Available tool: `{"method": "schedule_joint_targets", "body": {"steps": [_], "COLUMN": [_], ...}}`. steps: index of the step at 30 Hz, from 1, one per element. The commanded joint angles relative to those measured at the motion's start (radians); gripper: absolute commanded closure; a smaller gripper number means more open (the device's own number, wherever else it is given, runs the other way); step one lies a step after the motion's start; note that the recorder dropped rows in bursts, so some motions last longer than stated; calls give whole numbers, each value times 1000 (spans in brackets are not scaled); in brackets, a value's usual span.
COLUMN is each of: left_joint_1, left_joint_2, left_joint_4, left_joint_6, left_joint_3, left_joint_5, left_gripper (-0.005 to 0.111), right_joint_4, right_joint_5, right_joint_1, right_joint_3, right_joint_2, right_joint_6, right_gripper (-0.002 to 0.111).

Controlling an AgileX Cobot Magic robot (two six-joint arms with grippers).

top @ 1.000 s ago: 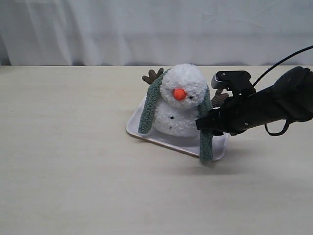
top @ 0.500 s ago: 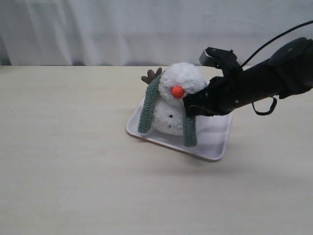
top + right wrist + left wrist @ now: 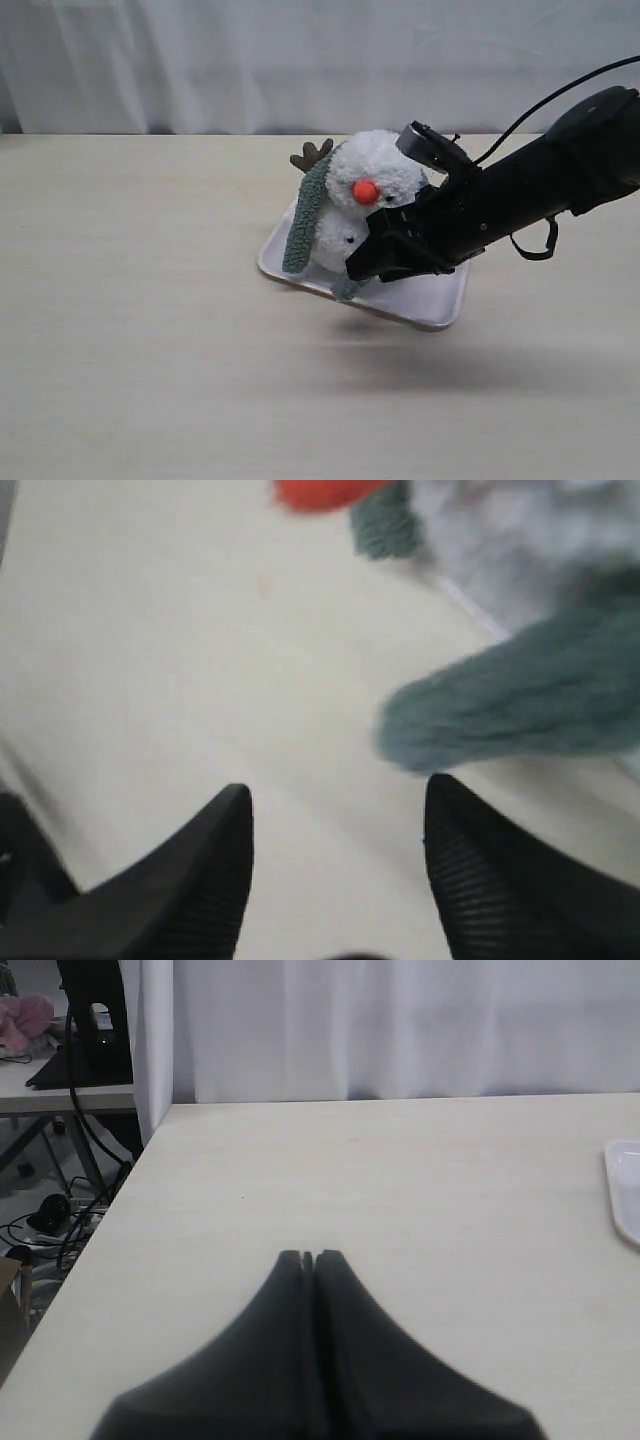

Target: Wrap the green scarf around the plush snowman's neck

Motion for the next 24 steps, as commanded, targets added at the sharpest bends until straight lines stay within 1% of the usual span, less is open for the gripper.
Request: {"method": "schedule_joint_targets", "body": {"steps": [1, 6, 9, 11, 13, 14, 16, 19, 21, 24], "left_joint_1": [-1, -1, -1, -1, -1, -1, -1, -1, -1, -1], "left_joint_2": [-4, -4, -4, -4, -4, -4, -4, -4, -4, -4], "left_joint_4": [-2, -2, -2, -2, -2, -2, -2, -2, -2, -2], "left_joint_6": [0, 0, 0, 0, 0, 0, 0, 0, 0, 0], "left_joint_3": [3, 3, 3, 3, 3, 3, 3, 3, 3, 3], "left_joint_5": [-9, -9, -9, -9, -9, -9, -9, -9, -9, -9], "left_gripper": [107, 107, 107, 107, 107, 107, 107, 107, 107, 107], "right_joint_4": [62, 174, 247, 278, 244, 189, 9, -295, -488, -680], "right_joint_5": [175, 216, 216, 155, 25, -70, -239, -477, -580, -637], "right_joint_1": [1, 1, 23, 66, 118, 151, 220, 308, 350, 374], "right_joint_3": [-3, -3, -3, -5, -23, -39, -74, -112, -131, -155], "right_joint_2": [-2, -2, -2, -2, -2, -2, -2, -2, -2, 7], "right_joint_6": [-72, -141, -232, -266, -249, -199, -48, 267, 496, 723], "right_gripper": [58, 58, 58, 58, 58, 58, 58, 58, 58, 57]}}
